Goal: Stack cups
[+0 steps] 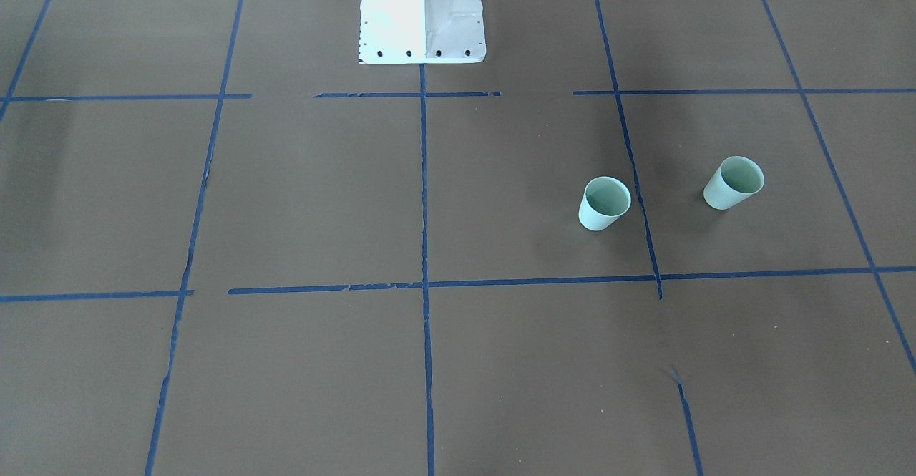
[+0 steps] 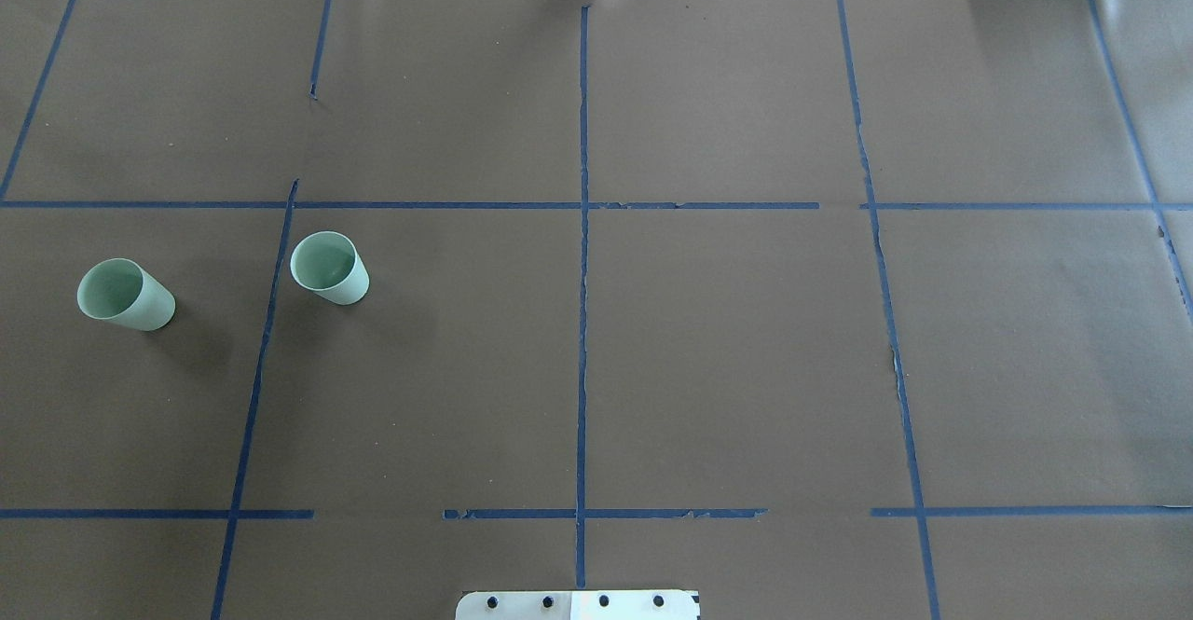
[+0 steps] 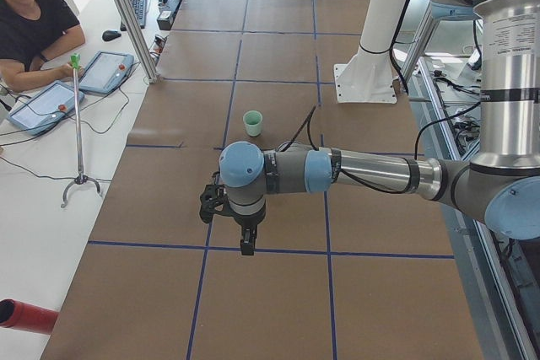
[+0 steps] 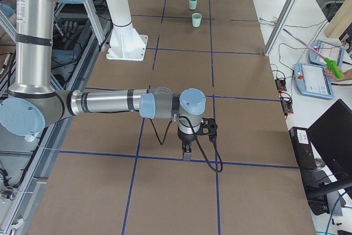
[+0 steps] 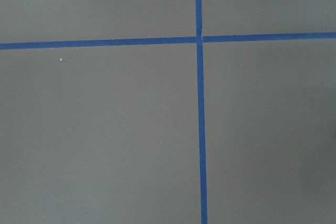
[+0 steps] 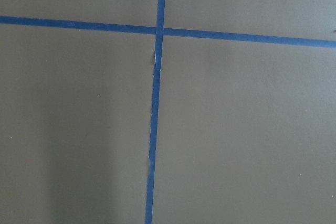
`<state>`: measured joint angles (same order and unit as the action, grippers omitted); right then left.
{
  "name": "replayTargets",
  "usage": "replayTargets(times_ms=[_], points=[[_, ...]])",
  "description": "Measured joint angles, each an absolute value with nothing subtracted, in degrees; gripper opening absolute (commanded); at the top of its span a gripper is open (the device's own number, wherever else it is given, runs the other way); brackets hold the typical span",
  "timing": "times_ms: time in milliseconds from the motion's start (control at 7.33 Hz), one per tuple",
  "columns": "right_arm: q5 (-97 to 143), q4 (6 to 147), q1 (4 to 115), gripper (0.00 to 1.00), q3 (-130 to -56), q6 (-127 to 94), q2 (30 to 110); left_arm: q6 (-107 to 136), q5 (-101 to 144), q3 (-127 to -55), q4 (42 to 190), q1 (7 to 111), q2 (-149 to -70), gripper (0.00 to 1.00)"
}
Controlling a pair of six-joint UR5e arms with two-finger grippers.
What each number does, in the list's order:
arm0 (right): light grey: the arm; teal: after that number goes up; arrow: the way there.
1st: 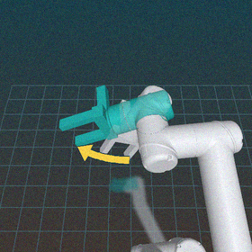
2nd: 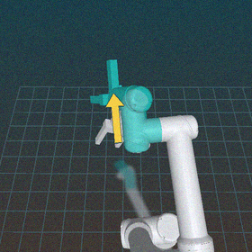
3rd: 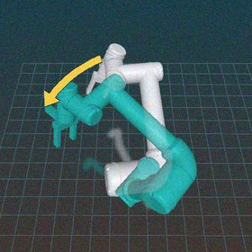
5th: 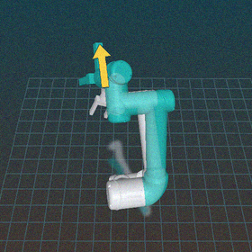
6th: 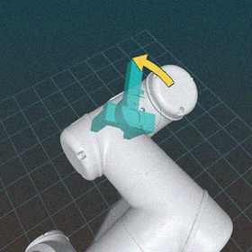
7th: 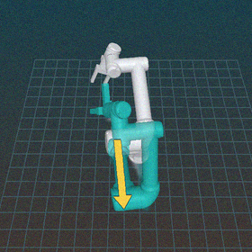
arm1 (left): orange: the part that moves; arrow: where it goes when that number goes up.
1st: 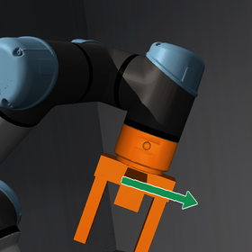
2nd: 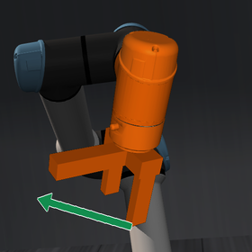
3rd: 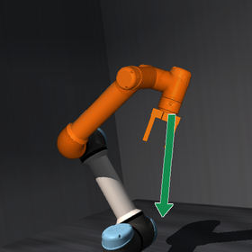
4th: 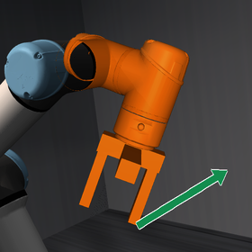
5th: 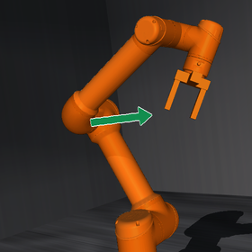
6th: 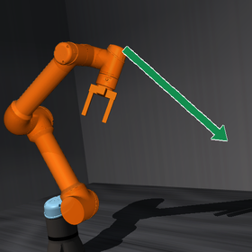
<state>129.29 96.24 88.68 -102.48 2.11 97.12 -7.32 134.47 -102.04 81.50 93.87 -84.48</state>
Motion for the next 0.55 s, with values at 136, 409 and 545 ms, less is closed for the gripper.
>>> replayTargets(times_ms=[136,409,545], points=[[129.3,96.2,88.7,1.00,-102.5,2.1,97.1,-7.1,135.5,-101.9,81.8,93.8,-84.5,1.00],[129.3,96.2,88.7,1.00,-102.5,2.1,97.1,-6.5,139.1,-102.3,81.3,94.0,-84.4,1.00],[129.3,96.2,88.7,1.00,-102.5,2.1,97.1,-6.7,140.2,-102.4,81.3,94.1,-84.0,1.00]])
